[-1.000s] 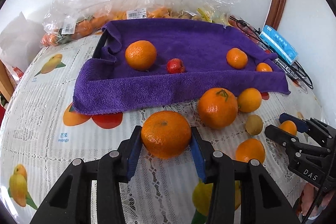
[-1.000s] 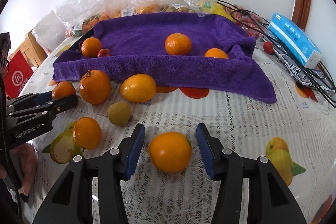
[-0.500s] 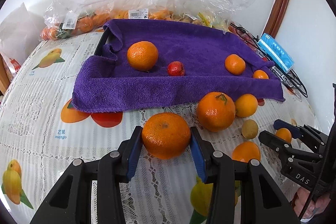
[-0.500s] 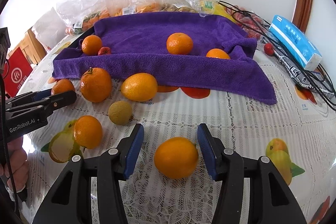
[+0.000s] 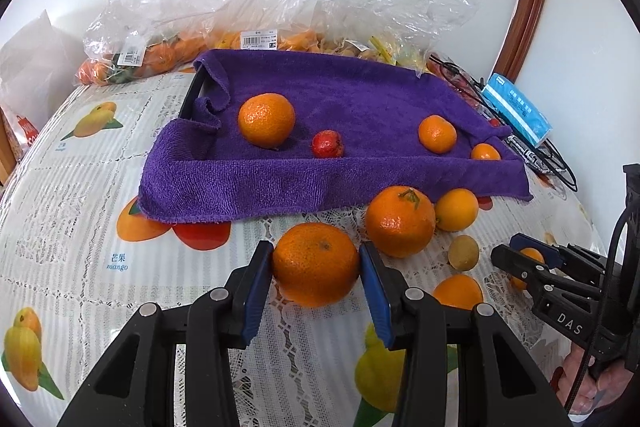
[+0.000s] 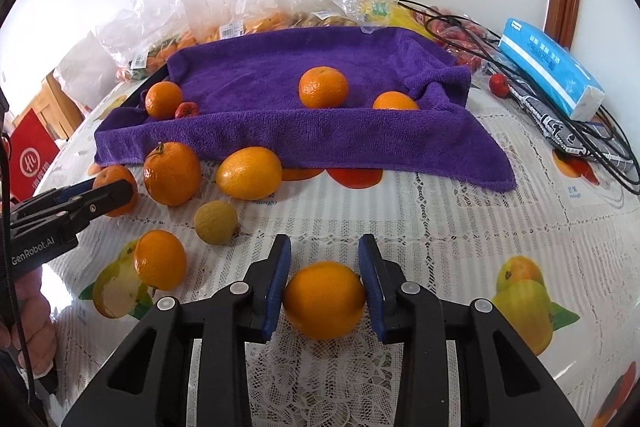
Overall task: Organize fruits
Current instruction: 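Lift both held oranges and carry them toward the purple towel, then lower both held oranges onto the purple towel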
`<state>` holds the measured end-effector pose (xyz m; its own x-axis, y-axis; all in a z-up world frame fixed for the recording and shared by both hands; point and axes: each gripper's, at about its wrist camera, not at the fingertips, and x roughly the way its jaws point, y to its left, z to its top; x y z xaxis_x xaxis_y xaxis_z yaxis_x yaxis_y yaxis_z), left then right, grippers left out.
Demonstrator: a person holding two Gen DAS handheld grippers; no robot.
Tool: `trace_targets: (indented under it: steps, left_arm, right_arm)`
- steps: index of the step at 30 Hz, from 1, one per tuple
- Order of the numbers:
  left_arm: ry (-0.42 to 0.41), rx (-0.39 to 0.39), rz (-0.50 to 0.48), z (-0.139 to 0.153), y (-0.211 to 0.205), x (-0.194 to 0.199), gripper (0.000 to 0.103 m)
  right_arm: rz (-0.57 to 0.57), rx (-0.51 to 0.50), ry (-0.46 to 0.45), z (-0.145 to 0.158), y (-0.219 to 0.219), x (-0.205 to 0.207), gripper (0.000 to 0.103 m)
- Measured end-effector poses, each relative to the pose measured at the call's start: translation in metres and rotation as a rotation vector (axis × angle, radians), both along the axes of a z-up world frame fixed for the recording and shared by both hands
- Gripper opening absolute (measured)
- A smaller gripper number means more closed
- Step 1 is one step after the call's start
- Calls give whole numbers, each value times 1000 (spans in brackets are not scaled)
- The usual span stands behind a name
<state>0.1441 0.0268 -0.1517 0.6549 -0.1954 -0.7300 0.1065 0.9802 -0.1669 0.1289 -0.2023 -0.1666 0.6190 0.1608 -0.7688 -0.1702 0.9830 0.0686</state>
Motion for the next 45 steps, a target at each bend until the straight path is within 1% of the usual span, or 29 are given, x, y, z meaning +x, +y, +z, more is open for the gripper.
trace_targets:
  steps: [5,8,13,15,18,20,23,26,28,30,34,38,45]
  left_arm:
    - [-25,-37,2,5,4,-3,41]
    - [-37,-65,-3,7,6,-5,41]
    - [-56,-86,-6,11,8,-8,41]
    - [-68,-90,-4,13,9,-10,41]
    - [-77,-93,-4,15,9,-11,41]
    - [-92,-94,-7,18,9,-14,41]
    - [-107,-74,-6,23,7,-16,41]
    - [-111,-79,3,30,8,-16,41]
    - [-116,-97,2,38,10,-15,41]
    - [-123,-103,6,45,12,-11,41]
    - [-138,-76,32,59,13,1,41]
    - [-150,-68,57,68,16,20,41]
    - [-163,-40,110,73,24,59,41]
  right_arm:
    - [-6,8,-2,0,-2,0,35]
    - [-21,-9,-7,1,-1,-1,35]
    - [-40,-35,-61,9,1,-9,35]
    - [-43,-4,-66,12,1,-11,35]
    - [-50,42,-39,16,1,-8,35]
    - [-48,47,-48,21,2,-7,35]
    - [-40,33,-85,34,5,-8,35]
    - [-20,54,-122,51,7,-5,35]
    - [-10,54,-151,61,10,0,35]
    - [6,57,-170,68,14,7,35]
    - [18,54,-195,75,20,24,35]
    - [7,35,-220,78,23,43,35]
    - [-14,33,-227,84,23,77,35]
